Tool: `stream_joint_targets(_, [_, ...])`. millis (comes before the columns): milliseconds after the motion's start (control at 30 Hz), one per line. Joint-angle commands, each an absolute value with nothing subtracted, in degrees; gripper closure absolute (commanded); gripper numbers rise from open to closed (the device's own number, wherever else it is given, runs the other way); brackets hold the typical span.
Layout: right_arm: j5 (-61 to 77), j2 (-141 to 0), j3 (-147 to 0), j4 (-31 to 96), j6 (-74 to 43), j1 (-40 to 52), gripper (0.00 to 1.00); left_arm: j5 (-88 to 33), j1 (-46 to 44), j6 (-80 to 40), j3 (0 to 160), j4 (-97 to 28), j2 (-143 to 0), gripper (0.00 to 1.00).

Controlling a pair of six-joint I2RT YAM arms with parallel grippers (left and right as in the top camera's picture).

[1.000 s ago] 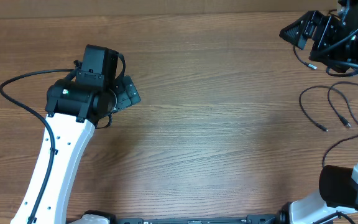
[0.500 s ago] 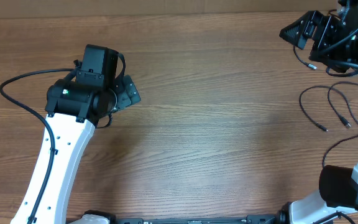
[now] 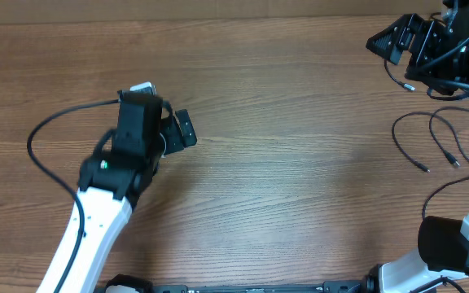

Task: Untangle cables

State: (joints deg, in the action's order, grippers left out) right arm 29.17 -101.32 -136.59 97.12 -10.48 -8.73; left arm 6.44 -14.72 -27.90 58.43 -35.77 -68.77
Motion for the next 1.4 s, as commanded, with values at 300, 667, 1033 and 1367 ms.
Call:
stream_joint_targets(300, [29.61,-101.16,-136.94,97.01,-10.46,-8.64,0.00,0.93,-15.07,-16.21,28.95,-1.56,-49.39,0.00])
stream_joint_targets(667, [29.63,-101.16,-136.94,97.01,-10.46,-8.64,0.00,-0.03,-14.96,-2.13,15.88,9.78,-34.44,0.00])
stream_joint_targets(1033, [29.63,-101.16,-136.94,97.01,-10.46,-8.64,0.00,-0.51,-11.68,-1.23,11.60,9.26,-24.99,0.00])
stream_joint_targets(1367, [29.63,-101.16,-136.94,97.01,-10.46,-8.64,0.00,-0.05,-10.46,-1.26,0.45,14.57,-14.37,0.00])
